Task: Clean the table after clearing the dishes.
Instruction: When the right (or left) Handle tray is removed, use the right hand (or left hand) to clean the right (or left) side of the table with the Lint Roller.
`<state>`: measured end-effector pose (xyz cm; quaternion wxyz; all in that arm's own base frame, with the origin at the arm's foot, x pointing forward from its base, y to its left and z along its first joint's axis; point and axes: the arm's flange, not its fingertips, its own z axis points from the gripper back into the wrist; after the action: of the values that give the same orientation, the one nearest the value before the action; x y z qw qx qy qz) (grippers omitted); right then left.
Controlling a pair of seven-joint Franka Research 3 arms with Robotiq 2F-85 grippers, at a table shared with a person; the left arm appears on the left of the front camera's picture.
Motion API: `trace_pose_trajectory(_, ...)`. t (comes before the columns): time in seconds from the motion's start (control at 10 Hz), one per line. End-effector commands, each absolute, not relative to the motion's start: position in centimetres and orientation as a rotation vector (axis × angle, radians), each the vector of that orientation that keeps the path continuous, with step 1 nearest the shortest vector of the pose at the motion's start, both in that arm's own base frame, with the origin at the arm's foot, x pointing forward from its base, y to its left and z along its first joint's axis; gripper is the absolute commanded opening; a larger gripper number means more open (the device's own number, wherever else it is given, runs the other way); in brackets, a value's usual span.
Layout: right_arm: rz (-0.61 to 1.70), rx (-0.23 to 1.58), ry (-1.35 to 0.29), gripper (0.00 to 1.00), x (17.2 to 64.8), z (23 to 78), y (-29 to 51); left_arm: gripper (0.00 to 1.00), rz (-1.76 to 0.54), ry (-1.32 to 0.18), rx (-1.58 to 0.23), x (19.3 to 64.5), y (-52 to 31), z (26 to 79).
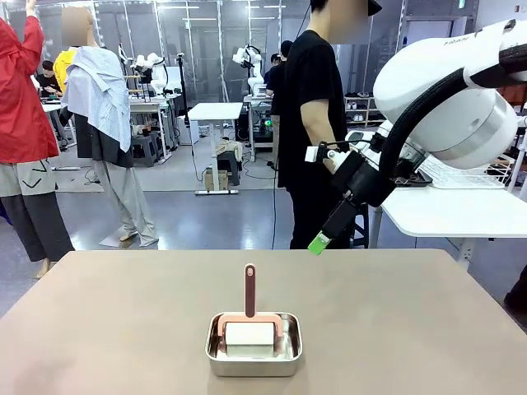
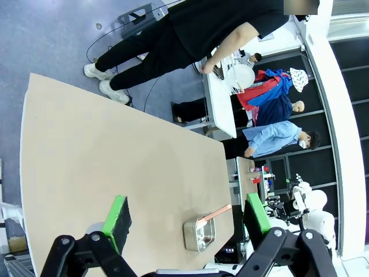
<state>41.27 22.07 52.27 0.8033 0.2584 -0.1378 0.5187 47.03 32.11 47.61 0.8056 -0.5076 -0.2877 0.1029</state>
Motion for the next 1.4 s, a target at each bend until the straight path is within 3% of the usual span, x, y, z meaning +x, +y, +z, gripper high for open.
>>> trace_pose_trajectory(0.0, 1.11, 0.553, -0.296, 1.0, 41.3, 52.3, 22.0, 1.0, 0.214, -0.618, -1.079, 46.9, 32.1, 47.8)
trace_pose_trajectory(0.3, 1.49, 0.376, -0.273, 1.0, 43.4, 53.9, 29.7, 1.0, 0.214, -0.618, -1.079, 46.9, 32.1, 47.8)
trace_pose_trajectory(0.6, 1.657, 0.329, -0.207, 1.0, 43.5, 53.9, 35.6, 1.0, 0.214, -0.618, -1.079, 46.9, 32.1, 47.8)
trace_pose_trajectory(0.8, 1.687, 0.176, -0.164, 1.0, 44.4, 53.5, 39.0, 1.0, 0.214, -0.618, -1.079, 46.9, 32.1, 47.8)
trace_pose_trajectory(1.3, 1.651, 0.173, -0.036, 1.0, 46.0, 50.6, 43.0, 1.0, 0.214, -0.618, -1.079, 46.9, 32.1, 47.8)
